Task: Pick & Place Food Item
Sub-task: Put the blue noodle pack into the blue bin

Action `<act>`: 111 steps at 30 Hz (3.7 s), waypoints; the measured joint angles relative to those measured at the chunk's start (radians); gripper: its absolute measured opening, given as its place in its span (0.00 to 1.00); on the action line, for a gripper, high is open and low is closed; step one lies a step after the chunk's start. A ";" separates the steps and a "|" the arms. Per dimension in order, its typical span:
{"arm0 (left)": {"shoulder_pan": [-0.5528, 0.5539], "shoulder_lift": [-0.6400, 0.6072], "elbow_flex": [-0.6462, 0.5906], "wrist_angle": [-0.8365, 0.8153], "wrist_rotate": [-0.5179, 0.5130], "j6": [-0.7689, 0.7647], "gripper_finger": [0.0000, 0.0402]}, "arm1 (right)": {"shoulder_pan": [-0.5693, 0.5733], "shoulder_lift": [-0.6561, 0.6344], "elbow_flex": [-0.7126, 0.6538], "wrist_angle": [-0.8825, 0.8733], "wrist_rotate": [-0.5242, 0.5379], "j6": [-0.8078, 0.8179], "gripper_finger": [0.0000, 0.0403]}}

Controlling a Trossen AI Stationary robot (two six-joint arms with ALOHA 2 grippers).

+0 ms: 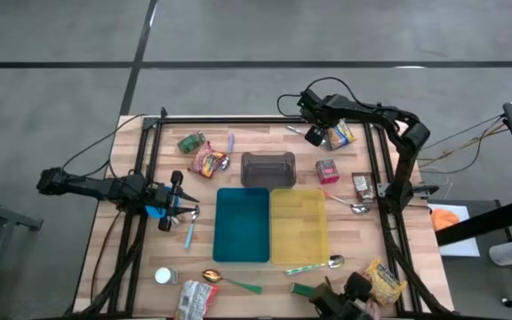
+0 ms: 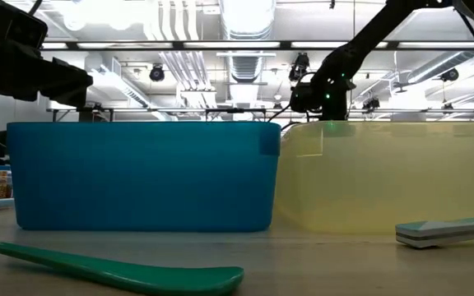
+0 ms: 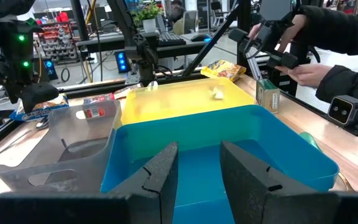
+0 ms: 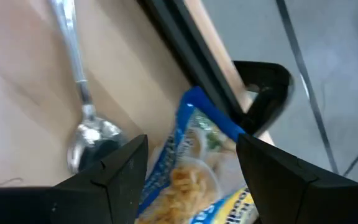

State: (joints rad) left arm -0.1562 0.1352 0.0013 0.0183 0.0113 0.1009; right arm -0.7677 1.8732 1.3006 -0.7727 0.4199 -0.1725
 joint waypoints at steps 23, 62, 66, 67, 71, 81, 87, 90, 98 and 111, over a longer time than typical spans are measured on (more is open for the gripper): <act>0.000 0.000 0.000 0.000 0.000 0.003 0.30 | -0.013 0.130 0.003 0.021 0.011 -0.015 0.61; 0.000 0.000 0.000 0.000 0.000 0.000 0.30 | -0.020 0.027 0.000 0.004 -0.138 0.030 0.03; 0.000 0.000 0.000 0.000 0.000 0.000 0.30 | -0.028 -0.038 0.000 0.005 -0.263 0.069 0.03; 0.000 0.000 0.000 0.000 0.000 0.000 0.30 | -0.028 -0.054 0.000 0.005 -0.291 0.072 0.03; 0.000 0.000 0.000 0.000 0.000 0.001 0.30 | -0.028 -0.116 0.000 0.006 -0.421 0.077 0.03; 0.000 0.000 0.000 0.000 0.000 0.003 0.30 | -0.014 -0.233 -0.010 0.018 -0.585 0.096 0.03; 0.000 0.000 0.000 0.000 0.000 0.003 0.30 | -0.006 -0.310 -0.049 0.064 -0.680 0.096 0.03; 0.000 0.000 0.000 0.000 0.000 0.003 0.30 | -0.007 -0.360 -0.088 0.120 -0.735 0.110 0.03; 0.000 0.000 0.000 0.000 0.000 0.003 0.30 | -0.006 -0.530 -0.260 0.393 -0.933 0.200 0.03; 0.000 0.000 0.000 0.000 0.000 0.000 0.30 | 0.039 -0.732 -0.579 1.008 -1.084 0.457 0.03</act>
State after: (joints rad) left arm -0.1562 0.1351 0.0013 0.0181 0.0113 0.1009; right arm -0.7290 1.1412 0.7214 0.2358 -0.6641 0.2844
